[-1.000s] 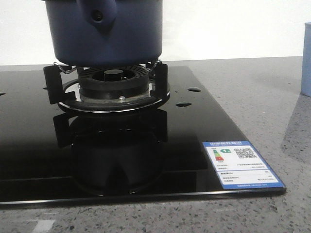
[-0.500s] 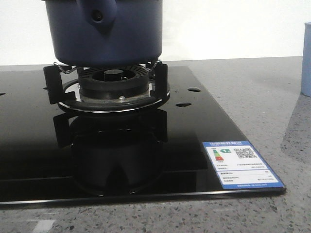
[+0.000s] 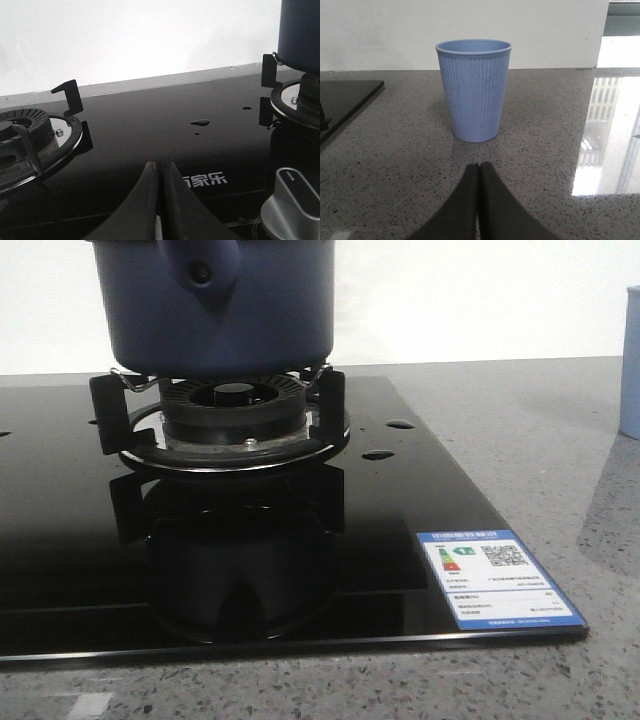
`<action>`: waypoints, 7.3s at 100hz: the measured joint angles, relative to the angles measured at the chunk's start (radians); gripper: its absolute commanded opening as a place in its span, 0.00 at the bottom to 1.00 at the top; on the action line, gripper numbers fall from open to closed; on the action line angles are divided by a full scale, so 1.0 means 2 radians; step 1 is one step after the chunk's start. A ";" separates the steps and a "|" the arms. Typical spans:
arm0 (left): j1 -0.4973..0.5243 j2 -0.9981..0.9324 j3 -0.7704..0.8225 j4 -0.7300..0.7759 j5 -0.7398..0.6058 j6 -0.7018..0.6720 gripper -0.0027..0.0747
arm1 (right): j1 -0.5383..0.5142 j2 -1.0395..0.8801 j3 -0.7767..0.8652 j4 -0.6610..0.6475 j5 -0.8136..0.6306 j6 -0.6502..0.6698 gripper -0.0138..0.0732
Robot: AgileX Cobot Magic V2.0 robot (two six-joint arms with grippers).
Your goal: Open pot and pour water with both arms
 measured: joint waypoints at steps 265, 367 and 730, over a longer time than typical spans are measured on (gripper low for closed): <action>-0.266 0.584 -0.425 -0.244 -0.126 0.163 0.75 | 0.076 0.284 -0.304 0.150 0.166 -0.104 0.74; -0.266 0.727 -0.539 -0.241 -0.114 0.163 0.57 | 0.076 0.284 -0.304 0.150 0.166 -0.104 0.74; -0.139 0.545 -0.539 -0.240 -0.049 0.163 0.53 | 0.172 0.616 -0.485 -0.052 -0.024 -0.104 0.52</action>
